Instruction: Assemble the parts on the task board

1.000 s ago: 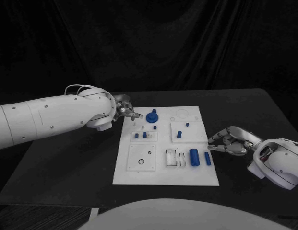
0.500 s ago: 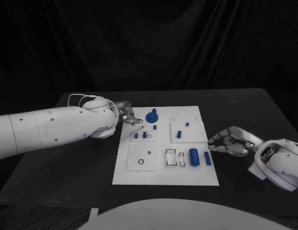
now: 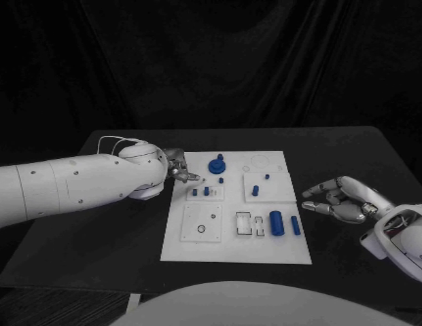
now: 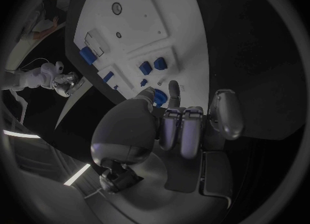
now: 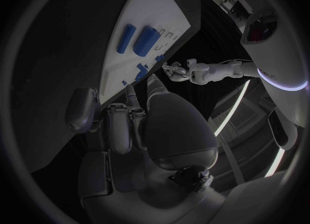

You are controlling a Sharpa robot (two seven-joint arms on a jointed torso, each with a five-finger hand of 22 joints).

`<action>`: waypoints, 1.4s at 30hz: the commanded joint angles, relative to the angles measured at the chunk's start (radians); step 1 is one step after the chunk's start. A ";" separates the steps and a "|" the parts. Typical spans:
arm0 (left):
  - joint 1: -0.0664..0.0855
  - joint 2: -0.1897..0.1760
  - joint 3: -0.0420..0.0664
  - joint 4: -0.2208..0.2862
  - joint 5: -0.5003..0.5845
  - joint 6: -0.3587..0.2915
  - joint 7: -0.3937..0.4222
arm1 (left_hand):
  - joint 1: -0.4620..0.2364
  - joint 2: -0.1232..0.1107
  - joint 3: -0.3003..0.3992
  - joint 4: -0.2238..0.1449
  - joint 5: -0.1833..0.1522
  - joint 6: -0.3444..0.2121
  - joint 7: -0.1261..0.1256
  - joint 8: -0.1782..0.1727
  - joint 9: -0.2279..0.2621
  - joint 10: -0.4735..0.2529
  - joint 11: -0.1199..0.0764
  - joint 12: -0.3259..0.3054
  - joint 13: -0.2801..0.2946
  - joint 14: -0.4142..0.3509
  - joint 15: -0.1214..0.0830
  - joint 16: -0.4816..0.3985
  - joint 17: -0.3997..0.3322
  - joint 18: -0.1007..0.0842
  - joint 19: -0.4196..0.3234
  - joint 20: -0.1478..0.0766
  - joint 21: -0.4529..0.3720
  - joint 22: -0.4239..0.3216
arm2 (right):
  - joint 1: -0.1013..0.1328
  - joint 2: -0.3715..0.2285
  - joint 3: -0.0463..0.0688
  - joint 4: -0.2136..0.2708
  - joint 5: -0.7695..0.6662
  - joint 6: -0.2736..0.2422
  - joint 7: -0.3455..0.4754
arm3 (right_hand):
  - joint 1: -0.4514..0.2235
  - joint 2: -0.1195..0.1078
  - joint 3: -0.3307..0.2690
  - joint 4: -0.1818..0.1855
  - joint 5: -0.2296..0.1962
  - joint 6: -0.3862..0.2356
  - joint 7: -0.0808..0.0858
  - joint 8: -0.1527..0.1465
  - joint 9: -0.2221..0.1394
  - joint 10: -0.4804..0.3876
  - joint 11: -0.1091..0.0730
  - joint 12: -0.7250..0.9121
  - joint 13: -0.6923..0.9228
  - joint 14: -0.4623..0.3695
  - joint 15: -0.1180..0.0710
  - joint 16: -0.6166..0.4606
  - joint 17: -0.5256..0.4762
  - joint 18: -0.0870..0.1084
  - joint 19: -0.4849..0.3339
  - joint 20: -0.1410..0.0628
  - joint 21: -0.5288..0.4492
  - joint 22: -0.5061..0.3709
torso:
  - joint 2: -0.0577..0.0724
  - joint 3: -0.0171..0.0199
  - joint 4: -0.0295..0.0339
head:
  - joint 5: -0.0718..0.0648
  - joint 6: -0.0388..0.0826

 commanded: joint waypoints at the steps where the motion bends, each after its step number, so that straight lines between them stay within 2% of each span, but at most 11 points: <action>1: -0.002 0.001 0.001 0.002 -0.008 0.023 -0.004 | 0.008 0.000 0.001 0.005 0.003 0.006 -0.002 0.006 0.002 0.108 -0.007 0.004 0.263 0.106 -0.005 0.003 0.264 0.001 0.005 -0.003 0.002 0.162 | 0.015 -0.017 0.001 0.028 0.000 -0.141 0.102 | -0.010 -0.003 -0.008 0.003 0.003 0.007 -0.002 -0.002 -0.001 0.086 -0.006 0.008 0.238 0.077 -0.003 0.009 0.165 0.001 0.008 -0.002 0.015 0.159 | 0.000 -0.0003 -0.0007 | 0.002 0.000; 5: -0.003 0.002 0.001 0.001 -0.008 0.028 -0.003 | 0.008 -0.001 0.001 0.005 0.003 0.005 -0.002 0.007 0.002 0.108 -0.007 0.004 0.263 0.106 -0.005 0.003 0.264 0.001 0.005 -0.003 0.002 0.162 | 0.026 -0.040 0.001 0.056 0.000 -0.182 0.137 | -0.014 -0.004 -0.011 0.011 0.003 0.012 -0.005 -0.001 -0.002 0.088 -0.009 0.010 0.240 0.079 -0.006 0.013 0.168 -0.001 0.014 -0.005 0.027 0.163 | 0.001 -0.0006 0.0014 | 0.000 0.000; 9: -0.003 0.004 0.001 0.000 -0.009 0.032 -0.002 | 0.008 -0.001 0.000 0.006 0.003 0.004 -0.002 0.007 0.004 0.108 -0.008 0.004 0.263 0.106 -0.005 0.003 0.264 0.000 0.006 -0.003 0.003 0.162 | 0.030 -0.046 0.001 0.061 0.001 -0.191 0.148 | -0.018 -0.003 -0.014 0.016 0.002 0.016 -0.006 0.000 -0.001 0.089 -0.009 0.011 0.241 0.079 -0.007 0.013 0.168 -0.001 0.015 -0.007 0.028 0.163 | 0.001 -0.0003 0.0001 | 0.001 0.000; 21: -0.007 0.012 0.001 0.002 -0.009 0.050 -0.006 | 0.006 0.000 -0.001 0.010 0.004 0.000 -0.002 0.008 0.006 0.108 -0.008 0.004 0.263 0.106 -0.006 0.003 0.264 0.001 0.004 -0.004 0.000 0.161 | 0.032 -0.032 0.001 0.042 0.001 -0.159 0.132 | -0.015 0.002 -0.012 0.018 0.007 0.026 -0.006 0.004 0.000 0.089 -0.004 0.010 0.240 0.079 -0.004 0.011 0.166 -0.001 0.015 -0.007 0.024 0.162 | 0.000 -0.0004 -0.0002 | 0.004 0.000; 30: -0.021 0.019 0.001 -0.002 -0.009 0.055 -0.008 | 0.006 0.002 -0.001 0.011 0.005 -0.001 -0.002 0.009 0.007 0.108 -0.008 0.004 0.263 0.106 -0.006 0.003 0.264 0.001 0.005 -0.004 0.000 0.161 | 0.031 -0.021 0.001 0.027 0.001 -0.139 0.121 | -0.012 0.004 -0.010 0.017 0.013 0.028 -0.005 0.004 -0.001 0.087 -0.002 0.008 0.238 0.078 -0.003 0.008 0.163 0.000 0.013 -0.006 0.018 0.160 | 0.000 -0.0005 -0.0003 | 0.002 0.000; 42: -0.037 0.030 0.001 -0.006 -0.009 0.064 -0.008 | 0.024 0.003 0.004 0.005 0.027 -0.002 -0.006 0.014 0.013 0.108 -0.011 0.004 0.263 0.106 -0.008 0.003 0.264 0.002 0.002 -0.007 -0.006 0.160 | 0.026 -0.014 0.001 0.016 0.001 -0.128 0.116 | -0.005 0.006 -0.008 0.016 0.028 0.029 -0.003 0.003 -0.002 0.086 0.000 0.007 0.237 0.077 -0.001 0.006 0.161 0.000 0.012 -0.004 0.015 0.159 | 0.000 -0.0006 -0.0004 | 0.000 0.000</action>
